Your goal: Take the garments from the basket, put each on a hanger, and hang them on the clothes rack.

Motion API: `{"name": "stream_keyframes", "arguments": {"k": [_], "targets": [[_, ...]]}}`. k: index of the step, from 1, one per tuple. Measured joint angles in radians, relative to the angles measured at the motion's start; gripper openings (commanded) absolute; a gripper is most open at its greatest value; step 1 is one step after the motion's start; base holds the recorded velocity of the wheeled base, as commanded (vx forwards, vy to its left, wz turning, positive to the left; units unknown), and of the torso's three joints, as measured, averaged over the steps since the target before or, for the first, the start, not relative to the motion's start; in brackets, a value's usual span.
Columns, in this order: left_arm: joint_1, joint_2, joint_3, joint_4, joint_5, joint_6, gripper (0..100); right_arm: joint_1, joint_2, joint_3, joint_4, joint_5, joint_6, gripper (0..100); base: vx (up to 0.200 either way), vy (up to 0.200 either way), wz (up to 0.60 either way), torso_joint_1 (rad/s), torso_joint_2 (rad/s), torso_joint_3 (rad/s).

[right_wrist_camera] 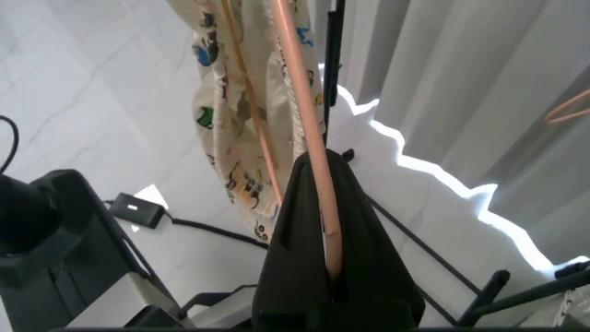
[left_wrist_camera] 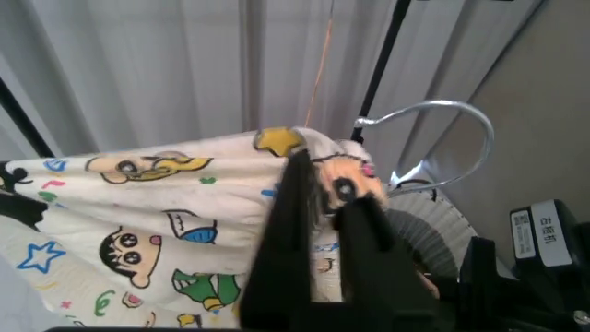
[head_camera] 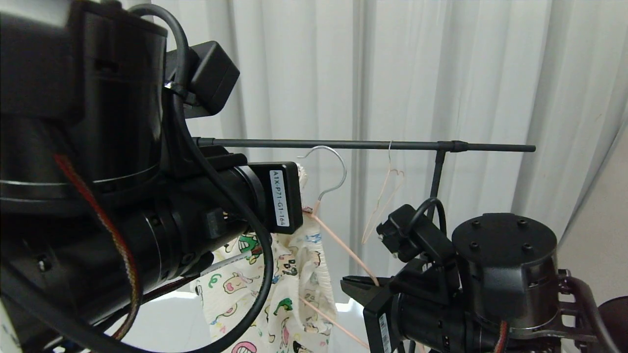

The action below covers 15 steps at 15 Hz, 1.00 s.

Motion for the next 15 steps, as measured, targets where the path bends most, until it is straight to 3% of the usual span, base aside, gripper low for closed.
{"name": "stream_keyframes", "arguments": {"k": [6,15], "targets": [[-0.001,-0.009,-0.006,0.002,0.025,0.015,100,0.007,-0.025,0.003,-0.026,-0.097,-0.001,0,0.0,0.0,0.0,0.0,0.0,0.0],[0.06,-0.011,-0.014,-0.019,0.06,0.101,100,-0.001,-0.063,0.002,-0.056,-0.105,-0.02,0,0.0,0.0,0.0,0.0,0.0,0.0]]}}
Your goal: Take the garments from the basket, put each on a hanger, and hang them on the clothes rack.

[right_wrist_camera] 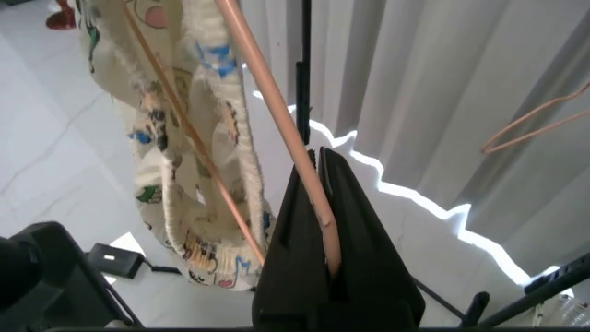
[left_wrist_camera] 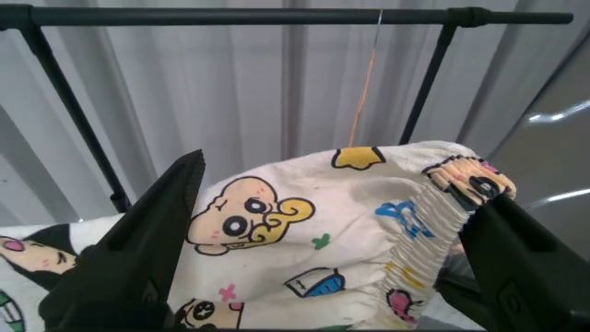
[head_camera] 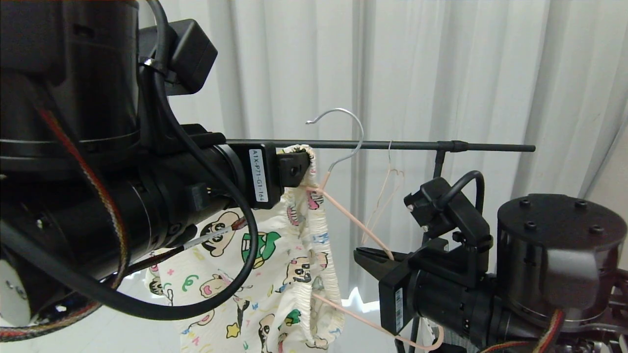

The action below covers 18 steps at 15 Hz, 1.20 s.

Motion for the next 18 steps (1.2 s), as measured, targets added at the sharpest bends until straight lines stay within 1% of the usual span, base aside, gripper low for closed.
{"name": "stream_keyframes", "arguments": {"k": [5,8,10,12,14,15,16,18], "targets": [[-0.039,-0.011,0.024,-0.001,-0.003,0.012,100,-0.035,-0.002,-0.001,-0.032,-0.001,-0.021,0,0.0,0.0,0.0,0.0,0.0,0.0],[-0.047,-0.028,0.09,0.0,-0.002,0.05,100,-0.063,-0.009,-0.001,-0.043,-0.002,-0.047,0,0.0,0.0,0.0,0.0,0.0,0.0],[-0.047,-0.045,0.13,0.001,-0.001,0.053,100,-0.076,-0.021,0.002,-0.043,-0.003,-0.051,0,0.0,0.0,0.0,0.0,0.0,0.0],[-0.047,-0.055,0.14,0.0,-0.001,0.055,100,-0.085,-0.031,0.003,-0.043,-0.002,-0.053,0,0.0,0.0,0.0,0.0,0.0,0.0],[-0.048,-0.062,0.143,-0.001,-0.001,0.055,100,-0.093,-0.036,0.003,-0.043,-0.025,-0.054,0,0.0,0.0,0.0,0.0,0.0,0.0],[-0.048,-0.066,0.144,-0.001,-0.002,0.055,100,-0.096,-0.036,0.003,-0.043,-0.06,-0.058,0,0.0,0.0,0.0,0.0,0.0,0.0],[-0.052,-0.073,0.144,-0.001,-0.003,0.056,100,-0.1,-0.037,0.003,-0.044,-0.072,-0.06,0,0.0,0.0,0.0,0.0,0.0,0.0],[-0.077,-0.094,0.147,-0.001,-0.034,0.057,100,-0.11,-0.04,0.006,-0.043,-0.073,-0.063,0,0.0,0.0,0.0,0.0,0.0,0.0]]}}
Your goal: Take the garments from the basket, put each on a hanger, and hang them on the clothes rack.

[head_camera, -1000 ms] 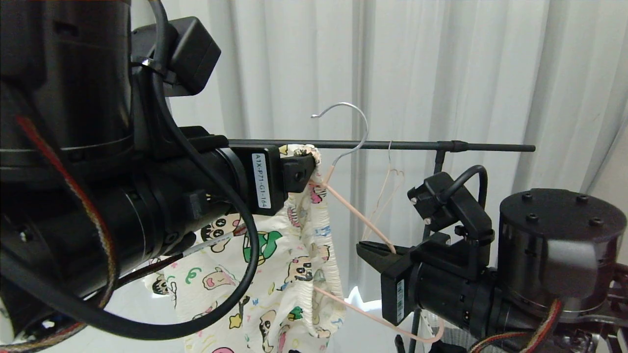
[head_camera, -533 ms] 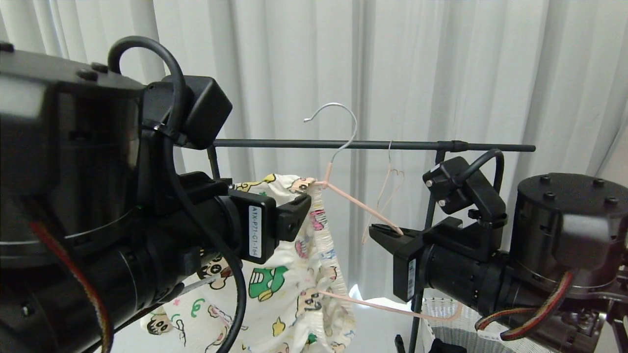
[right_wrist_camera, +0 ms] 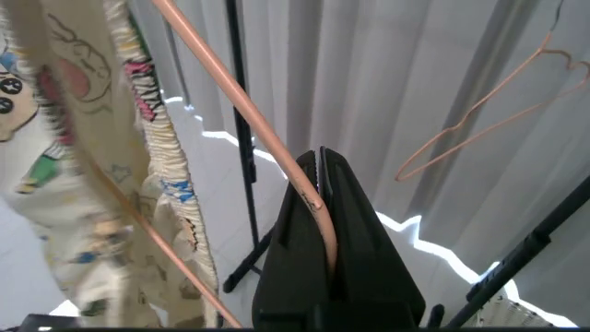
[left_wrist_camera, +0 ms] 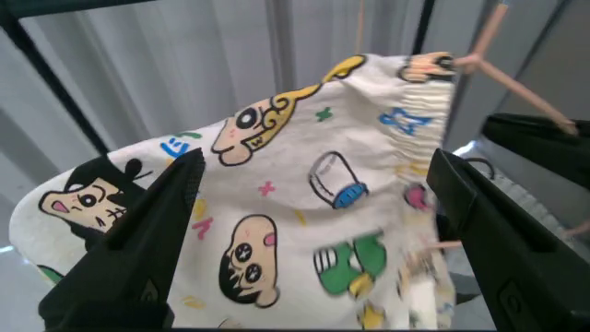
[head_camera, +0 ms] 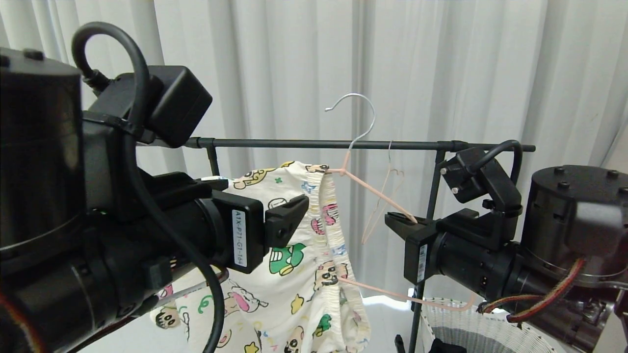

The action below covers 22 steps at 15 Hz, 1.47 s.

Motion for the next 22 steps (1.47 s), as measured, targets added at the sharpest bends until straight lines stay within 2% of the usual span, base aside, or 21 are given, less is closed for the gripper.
{"name": "stream_keyframes", "arguments": {"k": [6,8,9,10,13,14,15,18,22], "targets": [[-0.021,-0.113,0.092,-0.006,-0.087,0.066,100,-0.064,-0.009,0.003,-0.037,0.0,-0.069,0,0.0,0.0,0.0,0.0,0.0,0.0],[-0.001,-0.162,0.111,-0.079,-0.167,0.087,100,-0.073,-0.022,0.027,-0.041,0.0,-0.117,0,0.0,0.0,0.0,0.0,0.0,0.0],[0.038,-0.178,0.116,-0.115,-0.223,0.113,100,-0.074,-0.031,0.054,-0.062,0.002,-0.146,0,0.0,0.0,0.0,0.0,0.0,0.0],[0.099,-0.19,0.121,-0.144,-0.306,0.158,100,-0.072,-0.041,0.091,-0.099,0.005,-0.171,0,0.0,0.0,0.0,0.0,0.0,0.0],[0.302,-0.217,0.167,-0.18,-0.714,0.341,100,-0.05,-0.083,0.199,-0.161,0.01,-0.222,0,0.0,0.0,0.0,0.0,0.0,0.0],[0.343,-0.227,0.2,-0.183,-0.824,0.389,100,-0.043,-0.099,0.225,-0.161,0.01,-0.238,0,0.0,0.0,0.0,0.0,0.0,0.0],[0.371,-0.237,0.239,-0.185,-0.899,0.426,100,-0.035,-0.114,0.244,-0.162,0.01,-0.25,0,0.0,0.0,0.0,0.0,0.0,0.0],[0.369,-0.247,0.35,-0.187,-0.954,0.494,100,-0.007,-0.15,0.293,-0.179,0.01,-0.274,0,0.0,0.0,0.0,0.0,0.0,0.0],[0.293,-0.203,0.393,-0.189,-0.959,0.508,100,0.044,-0.182,0.377,-0.228,0.009,-0.326,0,0.0,0.0,0.0,0.0,0.0,0.0]]}}
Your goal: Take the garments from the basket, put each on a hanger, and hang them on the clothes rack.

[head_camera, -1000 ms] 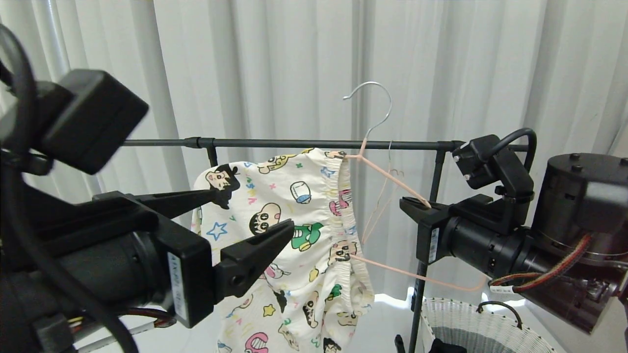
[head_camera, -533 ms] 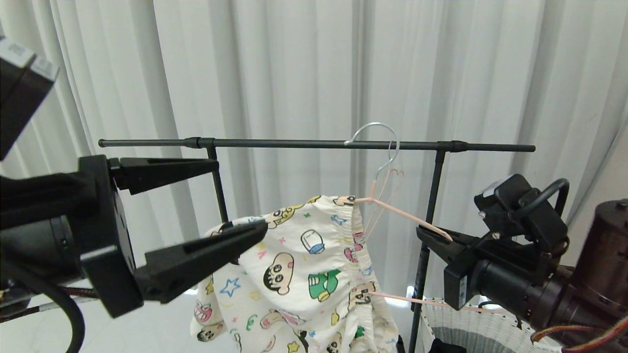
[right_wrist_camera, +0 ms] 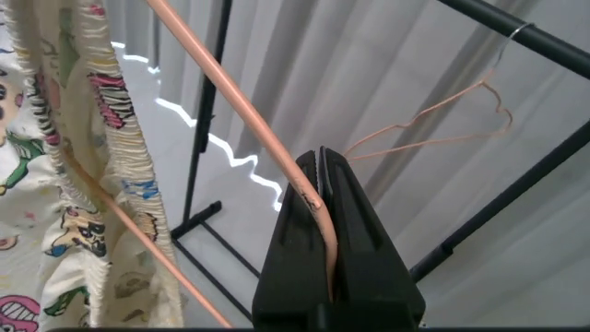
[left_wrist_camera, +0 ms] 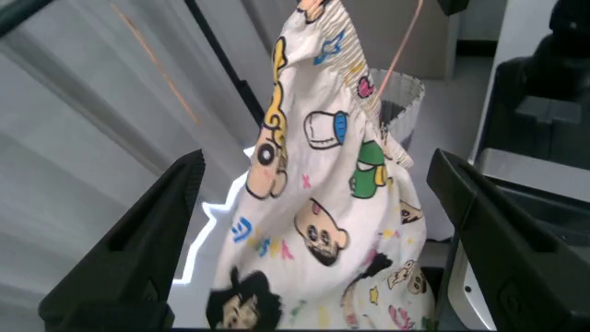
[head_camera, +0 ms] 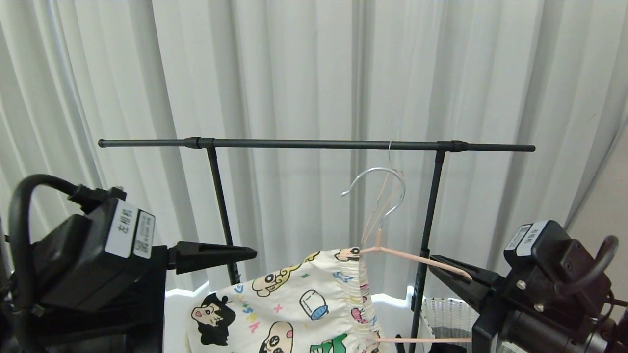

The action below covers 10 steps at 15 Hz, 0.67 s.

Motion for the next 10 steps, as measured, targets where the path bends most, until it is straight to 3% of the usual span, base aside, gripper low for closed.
{"name": "stream_keyframes", "arguments": {"k": [3,5,10], "targets": [[-0.029,0.063,0.001,0.0,-0.018,-0.003,100,0.05,-0.004,0.01,-0.002,0.0,-0.023,0,0.0,0.0,0.0,0.0,0.0,0.0],[-0.034,0.109,-0.005,0.0,-0.054,-0.003,100,0.061,-0.005,0.012,-0.002,-0.001,-0.039,0,0.0,0.0,0.0,0.0,0.0,0.0],[-0.027,0.198,-0.022,0.0,-0.06,-0.004,100,0.07,-0.006,0.012,0.001,-0.001,-0.042,0,0.0,0.0,0.0,0.0,0.0,0.0]]}}
